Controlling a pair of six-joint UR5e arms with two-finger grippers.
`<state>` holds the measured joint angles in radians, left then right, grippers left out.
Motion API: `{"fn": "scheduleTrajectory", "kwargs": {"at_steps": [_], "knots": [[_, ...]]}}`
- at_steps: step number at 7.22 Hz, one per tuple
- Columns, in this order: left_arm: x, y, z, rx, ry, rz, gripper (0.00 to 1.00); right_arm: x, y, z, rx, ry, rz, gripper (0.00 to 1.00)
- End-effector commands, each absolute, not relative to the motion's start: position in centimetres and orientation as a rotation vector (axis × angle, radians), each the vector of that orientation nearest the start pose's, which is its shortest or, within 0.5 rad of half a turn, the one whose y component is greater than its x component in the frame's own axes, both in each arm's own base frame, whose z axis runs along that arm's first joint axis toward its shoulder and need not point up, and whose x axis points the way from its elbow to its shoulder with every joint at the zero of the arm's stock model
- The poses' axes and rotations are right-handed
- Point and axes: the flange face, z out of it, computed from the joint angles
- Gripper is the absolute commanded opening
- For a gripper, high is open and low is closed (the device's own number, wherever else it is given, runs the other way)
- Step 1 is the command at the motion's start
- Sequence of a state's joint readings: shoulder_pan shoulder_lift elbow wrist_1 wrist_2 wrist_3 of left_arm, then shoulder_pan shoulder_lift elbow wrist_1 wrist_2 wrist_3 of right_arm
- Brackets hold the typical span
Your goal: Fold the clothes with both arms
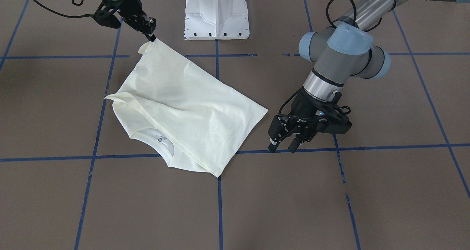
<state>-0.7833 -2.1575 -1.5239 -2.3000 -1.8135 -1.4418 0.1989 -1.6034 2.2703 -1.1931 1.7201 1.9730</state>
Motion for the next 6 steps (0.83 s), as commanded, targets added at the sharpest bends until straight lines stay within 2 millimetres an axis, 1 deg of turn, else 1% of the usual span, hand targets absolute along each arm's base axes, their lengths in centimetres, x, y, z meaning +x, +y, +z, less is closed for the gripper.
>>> {"fn": "scheduleTrajectory", "kwargs": {"at_steps": [1,2,3,4,5,6], "knots": [[42.5,-51.7,25.0,0.211,1.251,-0.433,1.0,-41.9,-13.9,31.2,-0.332,-0.993,0.356,0.18],[45.6,-48.1,24.7,0.105,1.174,-0.431,0.97,-42.1,-13.1,31.5,-0.332,-0.985,0.346,0.99],[48.6,-43.9,24.3,0.001,1.101,-0.445,0.9,-40.6,-14.3,29.9,-0.324,-1.025,0.367,1.0],[51.2,-40.8,25.2,-0.086,1.07,-0.475,0.85,-38.2,-18.3,28.9,-0.279,-1.068,0.453,1.0],[51.7,-40.3,26.3,-0.138,1.056,-0.523,0.81,-36.6,-21.7,28.7,-0.231,-1.087,0.527,1.0],[52.8,-40.6,27.9,-0.152,1.018,-0.543,0.76,-36.1,-23.4,29.0,-0.205,-1.088,0.561,1.0]]}}
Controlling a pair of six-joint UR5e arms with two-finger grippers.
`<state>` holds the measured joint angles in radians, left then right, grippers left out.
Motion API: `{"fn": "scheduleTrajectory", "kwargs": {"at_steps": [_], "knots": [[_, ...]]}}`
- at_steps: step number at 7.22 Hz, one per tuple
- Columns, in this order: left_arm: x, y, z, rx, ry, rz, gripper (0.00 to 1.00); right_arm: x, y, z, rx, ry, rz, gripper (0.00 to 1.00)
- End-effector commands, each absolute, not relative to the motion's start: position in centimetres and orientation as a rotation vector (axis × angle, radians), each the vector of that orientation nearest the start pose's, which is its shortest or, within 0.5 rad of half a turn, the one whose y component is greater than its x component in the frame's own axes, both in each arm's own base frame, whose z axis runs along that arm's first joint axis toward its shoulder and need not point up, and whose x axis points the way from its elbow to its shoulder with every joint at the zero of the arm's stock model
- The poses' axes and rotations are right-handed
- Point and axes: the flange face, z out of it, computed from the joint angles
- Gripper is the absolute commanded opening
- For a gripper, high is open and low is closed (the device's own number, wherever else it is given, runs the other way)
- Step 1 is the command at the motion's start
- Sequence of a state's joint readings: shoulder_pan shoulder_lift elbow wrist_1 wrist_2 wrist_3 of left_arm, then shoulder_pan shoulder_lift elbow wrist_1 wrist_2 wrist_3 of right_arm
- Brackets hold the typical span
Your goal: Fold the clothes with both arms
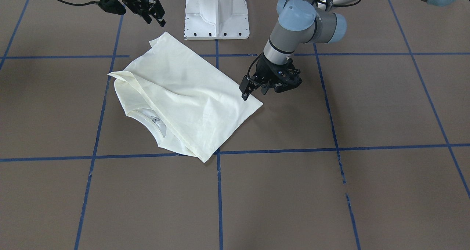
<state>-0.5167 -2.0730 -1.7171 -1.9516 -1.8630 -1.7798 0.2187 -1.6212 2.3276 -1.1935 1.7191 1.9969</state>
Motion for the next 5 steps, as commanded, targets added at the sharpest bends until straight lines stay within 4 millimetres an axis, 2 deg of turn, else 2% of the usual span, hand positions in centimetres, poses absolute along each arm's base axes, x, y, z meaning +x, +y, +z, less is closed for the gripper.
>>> {"fn": "scheduleTrajectory", "kwargs": {"at_steps": [1,4,5], "knots": [[53.1,-40.7,28.1,-0.155,1.013,-0.542,0.75,-36.2,-24.4,29.9,-0.19,-1.071,0.583,1.0],[54.3,-40.7,29.0,-0.158,1.003,-0.537,0.66,-36.1,-24.4,30.0,-0.189,-1.07,0.585,1.0],[54.9,-41.1,29.9,-0.159,1.014,-0.539,0.57,-36.1,-24.5,30.0,-0.189,-1.069,0.587,1.0]]}}
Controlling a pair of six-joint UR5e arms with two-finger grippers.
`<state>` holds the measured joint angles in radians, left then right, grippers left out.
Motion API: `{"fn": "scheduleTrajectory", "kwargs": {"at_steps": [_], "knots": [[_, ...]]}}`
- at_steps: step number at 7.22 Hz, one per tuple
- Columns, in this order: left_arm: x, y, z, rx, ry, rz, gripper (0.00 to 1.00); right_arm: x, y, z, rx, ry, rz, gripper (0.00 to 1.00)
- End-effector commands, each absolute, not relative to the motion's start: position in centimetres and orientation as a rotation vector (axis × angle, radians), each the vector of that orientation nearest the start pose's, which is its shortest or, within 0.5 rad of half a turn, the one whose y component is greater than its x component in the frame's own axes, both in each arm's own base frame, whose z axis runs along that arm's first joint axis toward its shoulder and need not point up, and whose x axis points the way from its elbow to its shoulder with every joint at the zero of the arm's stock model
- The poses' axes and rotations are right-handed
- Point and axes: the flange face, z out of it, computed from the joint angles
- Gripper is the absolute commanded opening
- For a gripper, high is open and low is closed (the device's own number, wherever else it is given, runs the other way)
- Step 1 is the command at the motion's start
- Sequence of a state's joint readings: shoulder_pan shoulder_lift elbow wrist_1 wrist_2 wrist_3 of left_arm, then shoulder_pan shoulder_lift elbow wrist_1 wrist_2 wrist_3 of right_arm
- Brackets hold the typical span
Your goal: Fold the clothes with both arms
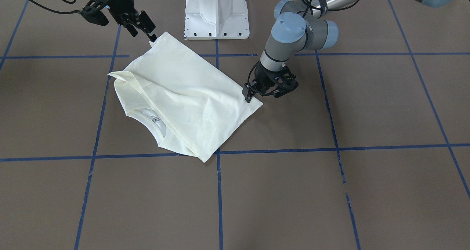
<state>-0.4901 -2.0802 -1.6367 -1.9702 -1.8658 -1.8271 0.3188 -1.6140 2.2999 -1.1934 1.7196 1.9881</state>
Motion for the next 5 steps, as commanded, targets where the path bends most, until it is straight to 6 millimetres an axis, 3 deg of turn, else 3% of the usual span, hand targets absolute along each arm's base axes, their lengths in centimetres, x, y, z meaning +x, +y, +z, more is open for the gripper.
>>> {"fn": "scheduleTrajectory", "kwargs": {"at_steps": [1,2,3,4,5], "knots": [[54.9,-41.1,29.8,-0.157,1.029,-0.542,0.25,-36.0,-24.5,30.1,-0.188,-1.067,0.588,1.0],[54.9,-41.1,30.1,-0.15,1.025,-0.531,0.0,-36.0,-24.5,30.1,-0.188,-1.066,0.589,1.0],[54.6,-41.4,29.8,-0.14,1.03,-0.537,0.0,-36.0,-24.5,30.1,-0.186,-1.068,0.589,1.0],[52.7,-44.0,29.6,-0.061,1.027,-0.594,0.0,-35.7,-25.0,30.1,-0.178,-1.07,0.602,1.0],[50.9,-47.5,28.7,0.124,1.017,-0.527,0.0,-35.8,-25.2,30.2,-0.177,-1.067,0.605,1.0]]}}
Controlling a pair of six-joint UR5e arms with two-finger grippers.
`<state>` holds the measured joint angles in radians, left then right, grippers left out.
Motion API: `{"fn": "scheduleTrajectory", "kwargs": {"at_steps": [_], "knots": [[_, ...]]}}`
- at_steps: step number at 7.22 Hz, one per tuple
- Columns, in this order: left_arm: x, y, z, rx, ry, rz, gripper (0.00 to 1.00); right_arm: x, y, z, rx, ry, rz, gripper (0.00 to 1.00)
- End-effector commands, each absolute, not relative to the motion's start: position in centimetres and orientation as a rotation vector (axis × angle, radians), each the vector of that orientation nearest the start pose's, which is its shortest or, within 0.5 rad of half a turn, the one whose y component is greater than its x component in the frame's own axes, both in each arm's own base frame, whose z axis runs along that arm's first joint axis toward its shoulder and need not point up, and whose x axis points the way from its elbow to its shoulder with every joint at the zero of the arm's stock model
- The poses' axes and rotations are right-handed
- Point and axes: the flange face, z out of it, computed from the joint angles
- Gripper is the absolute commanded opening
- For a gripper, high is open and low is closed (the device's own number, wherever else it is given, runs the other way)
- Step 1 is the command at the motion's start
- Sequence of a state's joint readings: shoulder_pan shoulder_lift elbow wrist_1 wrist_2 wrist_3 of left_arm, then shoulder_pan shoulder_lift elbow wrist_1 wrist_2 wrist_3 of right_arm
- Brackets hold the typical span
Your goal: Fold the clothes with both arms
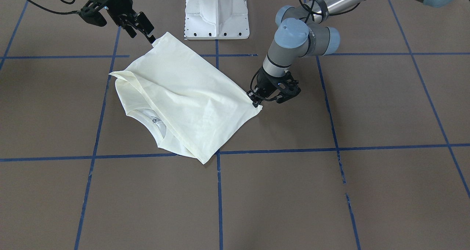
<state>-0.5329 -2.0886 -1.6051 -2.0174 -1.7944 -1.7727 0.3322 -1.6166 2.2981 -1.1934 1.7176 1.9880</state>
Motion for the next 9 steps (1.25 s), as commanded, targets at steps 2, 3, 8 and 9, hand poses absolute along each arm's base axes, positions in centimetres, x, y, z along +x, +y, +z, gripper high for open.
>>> {"fn": "scheduleTrajectory", "kwargs": {"at_steps": [2,3,8,9], "knots": [[50.5,-58.0,26.0,0.229,0.974,-0.582,0.0,-35.7,-25.4,30.1,-0.171,-1.071,0.611,1.0],[51.8,-62.5,23.4,0.256,1.004,-0.608,0.0,-35.8,-25.5,30.2,-0.168,-1.07,0.613,1.0],[50.2,-62.5,22.6,0.297,1.185,-0.553,0.55,-42.9,-28.1,30.1,-0.134,-1.065,0.632,1.0],[48.3,-60.3,24.0,0.274,1.187,-0.539,0.55,-45.3,-28.9,29.9,-0.12,-1.043,0.628,1.0]]}}
